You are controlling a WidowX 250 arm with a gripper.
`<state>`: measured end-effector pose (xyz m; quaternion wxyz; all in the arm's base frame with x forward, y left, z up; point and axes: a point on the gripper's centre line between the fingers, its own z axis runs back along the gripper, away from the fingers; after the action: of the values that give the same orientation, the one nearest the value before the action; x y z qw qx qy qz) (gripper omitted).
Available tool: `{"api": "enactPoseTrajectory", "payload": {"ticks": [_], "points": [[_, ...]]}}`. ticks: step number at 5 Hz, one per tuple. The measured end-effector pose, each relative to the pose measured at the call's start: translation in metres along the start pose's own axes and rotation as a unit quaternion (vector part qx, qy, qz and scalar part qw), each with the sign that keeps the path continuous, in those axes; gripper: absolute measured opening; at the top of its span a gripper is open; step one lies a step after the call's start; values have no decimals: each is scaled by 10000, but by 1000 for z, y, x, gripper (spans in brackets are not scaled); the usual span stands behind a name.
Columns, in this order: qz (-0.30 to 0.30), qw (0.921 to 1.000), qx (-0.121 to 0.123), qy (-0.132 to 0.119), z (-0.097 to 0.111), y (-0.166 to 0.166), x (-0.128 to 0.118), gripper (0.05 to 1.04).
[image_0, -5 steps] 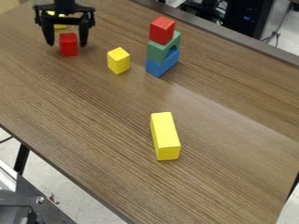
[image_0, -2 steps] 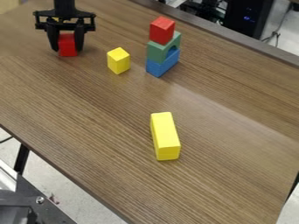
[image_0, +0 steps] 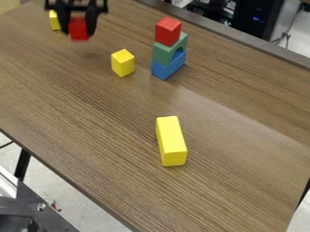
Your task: Put the red cube on top of the tower
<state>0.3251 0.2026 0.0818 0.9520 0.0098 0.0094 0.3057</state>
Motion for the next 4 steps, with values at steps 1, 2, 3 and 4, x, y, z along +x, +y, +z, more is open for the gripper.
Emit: {"api": "enactPoseTrajectory", "payload": {"ticks": [1, 2, 3, 4], "points": [[-349, 9994, -3, -3, 26, -11, -6, 592], [-1017, 9945, 77, 224, 43, -27, -17, 592], [-1595, 9847, 177, 678, 47, -34, -33, 592], [-1877, 9773, 161, 971, 62, -34, -50, 592]]}}
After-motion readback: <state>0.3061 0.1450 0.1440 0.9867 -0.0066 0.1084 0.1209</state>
